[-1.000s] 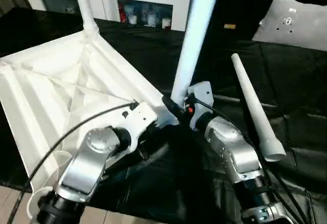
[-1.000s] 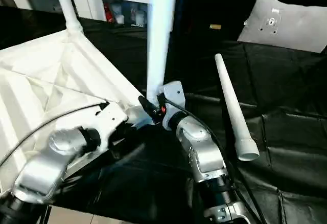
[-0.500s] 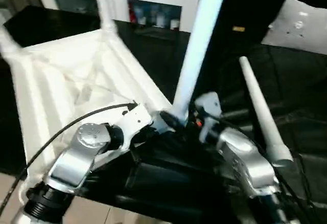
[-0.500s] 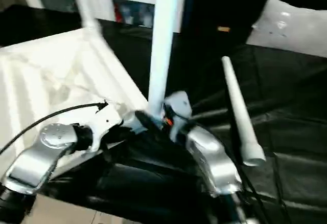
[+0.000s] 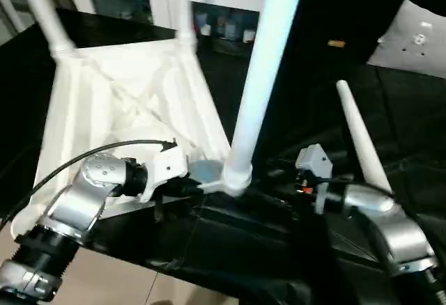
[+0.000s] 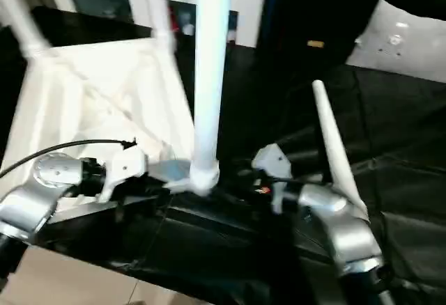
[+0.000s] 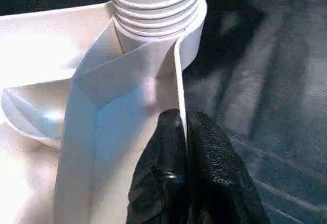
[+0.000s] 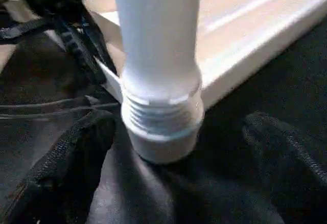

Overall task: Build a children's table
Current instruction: Insert table leg to table base, then rotate leg to tighten

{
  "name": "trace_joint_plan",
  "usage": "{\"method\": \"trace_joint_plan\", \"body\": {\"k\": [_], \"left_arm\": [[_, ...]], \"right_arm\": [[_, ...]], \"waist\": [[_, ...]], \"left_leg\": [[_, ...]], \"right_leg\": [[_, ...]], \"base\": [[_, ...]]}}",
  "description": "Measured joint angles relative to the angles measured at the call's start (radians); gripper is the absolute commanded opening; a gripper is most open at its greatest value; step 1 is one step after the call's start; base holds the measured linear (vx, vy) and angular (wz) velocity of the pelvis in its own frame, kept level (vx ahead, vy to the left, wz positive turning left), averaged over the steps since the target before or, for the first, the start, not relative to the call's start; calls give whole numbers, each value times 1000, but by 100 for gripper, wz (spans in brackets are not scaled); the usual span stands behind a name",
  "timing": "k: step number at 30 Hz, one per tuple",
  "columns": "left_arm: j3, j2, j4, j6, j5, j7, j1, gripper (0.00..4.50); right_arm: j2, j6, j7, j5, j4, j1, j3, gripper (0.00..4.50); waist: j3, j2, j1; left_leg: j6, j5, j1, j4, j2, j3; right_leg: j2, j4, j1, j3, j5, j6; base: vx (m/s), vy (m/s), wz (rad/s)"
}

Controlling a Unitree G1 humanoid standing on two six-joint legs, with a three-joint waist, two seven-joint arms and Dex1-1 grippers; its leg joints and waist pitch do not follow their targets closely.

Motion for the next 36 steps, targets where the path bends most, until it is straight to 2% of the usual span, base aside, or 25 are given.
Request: {"method": "trace_joint_plan", "body": {"k": [3,10,13,15,16,20,21,25,27,33,36], "left_arm": [[-21,0,29,-41,-1,-43,-20,0],[-36,-8,73,-117,-11,-134,-39,0],[-49,-9,91,-137,-10,-147,-56,0],[-52,-10,101,-150,-8,-150,-63,0],[-53,-10,105,-153,-8,-153,-66,0],[-51,-11,119,-171,-5,-156,-69,0],[-51,-12,125,-175,-4,-156,-71,0],[-52,-12,130,-179,-3,-157,-73,0],[-52,-12,132,-181,-3,-158,-74,0],[-49,-14,135,-177,-6,-158,-73,0],[-37,-32,122,-144,-10,-148,-62,0]], "right_arm": [[-15,-9,42,0,5,-21,17,445],[-29,-39,111,-11,48,-62,69,445],[-6,-38,133,-11,84,-91,88,408],[1,-39,147,-10,100,-100,95,399],[5,-39,149,-9,109,-103,97,374],[17,-39,171,-5,150,-131,115,355],[19,-39,173,-5,156,-136,120,332],[23,-39,190,-2,167,-140,121,317],[24,-39,195,0,175,-145,121,290],[25,-32,203,9,180,-147,120,278],[30,4,175,11,144,-121,104,277]], "waist": [[0,0,11],[0,0,14],[0,0,14],[0,-1,13],[0,-1,13],[0,-1,10],[0,-1,10],[0,-1,10],[0,-1,10],[0,-1,11],[0,-1,13]], "left_leg": [[0,0,-1,2,-1,0],[0,0,-2,5,-1,1],[0,0,-3,6,-1,1],[0,0,-3,6,-1,1],[0,0,-3,6,-1,1],[0,0,-4,8,-1,1],[0,0,-3,8,-1,1],[-1,1,-3,8,0,1],[-2,1,-3,8,0,1],[-3,2,-3,7,0,1],[-3,2,-3,7,0,1]], "right_leg": [[-2,3,-1,0,0,0],[-3,4,0,0,0,0],[-3,5,-1,0,0,0],[-3,5,-1,0,0,0],[-3,5,-1,0,0,0],[-3,5,-1,0,0,0],[-3,6,-1,0,0,0],[-3,6,-1,0,0,0],[-3,6,-1,-1,0,0],[-3,6,-1,-1,0,0],[-3,6,-1,-1,0,0]], "base": [[0,0,0],[0,0,0],[0,0,0],[0,0,0],[0,0,0],[0,0,0],[0,0,0],[0,0,0],[0,0,0],[0,0,0],[0,0,0]]}}
